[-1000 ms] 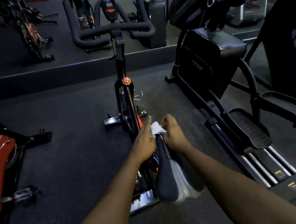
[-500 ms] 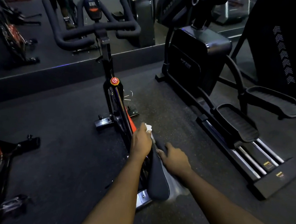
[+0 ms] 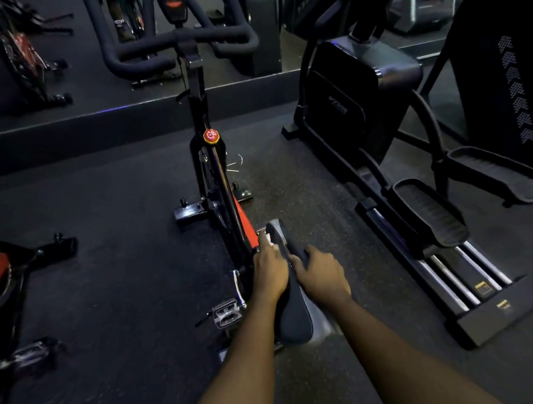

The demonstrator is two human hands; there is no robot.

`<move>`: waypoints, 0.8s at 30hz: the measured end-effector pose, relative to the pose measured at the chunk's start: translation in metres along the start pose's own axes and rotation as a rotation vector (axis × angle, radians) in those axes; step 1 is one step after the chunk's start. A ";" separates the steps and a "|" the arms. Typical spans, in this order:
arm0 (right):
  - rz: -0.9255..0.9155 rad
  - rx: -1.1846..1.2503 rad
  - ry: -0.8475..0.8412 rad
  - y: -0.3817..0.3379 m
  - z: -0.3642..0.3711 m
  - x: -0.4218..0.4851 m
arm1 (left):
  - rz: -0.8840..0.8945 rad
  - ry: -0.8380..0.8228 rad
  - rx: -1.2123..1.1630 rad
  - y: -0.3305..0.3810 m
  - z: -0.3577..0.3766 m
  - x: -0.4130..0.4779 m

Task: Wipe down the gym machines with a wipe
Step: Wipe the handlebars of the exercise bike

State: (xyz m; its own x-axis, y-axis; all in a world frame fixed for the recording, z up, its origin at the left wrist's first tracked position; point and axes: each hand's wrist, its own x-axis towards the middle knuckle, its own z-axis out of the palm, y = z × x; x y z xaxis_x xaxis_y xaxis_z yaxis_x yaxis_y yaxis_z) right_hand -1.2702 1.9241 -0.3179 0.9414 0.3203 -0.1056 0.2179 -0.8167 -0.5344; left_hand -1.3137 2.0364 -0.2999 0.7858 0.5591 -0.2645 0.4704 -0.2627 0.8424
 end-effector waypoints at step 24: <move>0.235 0.050 0.222 -0.007 -0.012 -0.015 | 0.019 -0.159 0.167 -0.062 -0.010 -0.100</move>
State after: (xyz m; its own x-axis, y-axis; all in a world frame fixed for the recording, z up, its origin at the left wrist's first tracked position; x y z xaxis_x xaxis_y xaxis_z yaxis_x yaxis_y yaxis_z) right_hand -1.2826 1.9192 -0.3020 0.9988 0.0086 -0.0487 -0.0201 -0.8294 -0.5582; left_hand -1.4255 2.0045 -0.3207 0.8423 0.4254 -0.3312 0.5046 -0.4060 0.7620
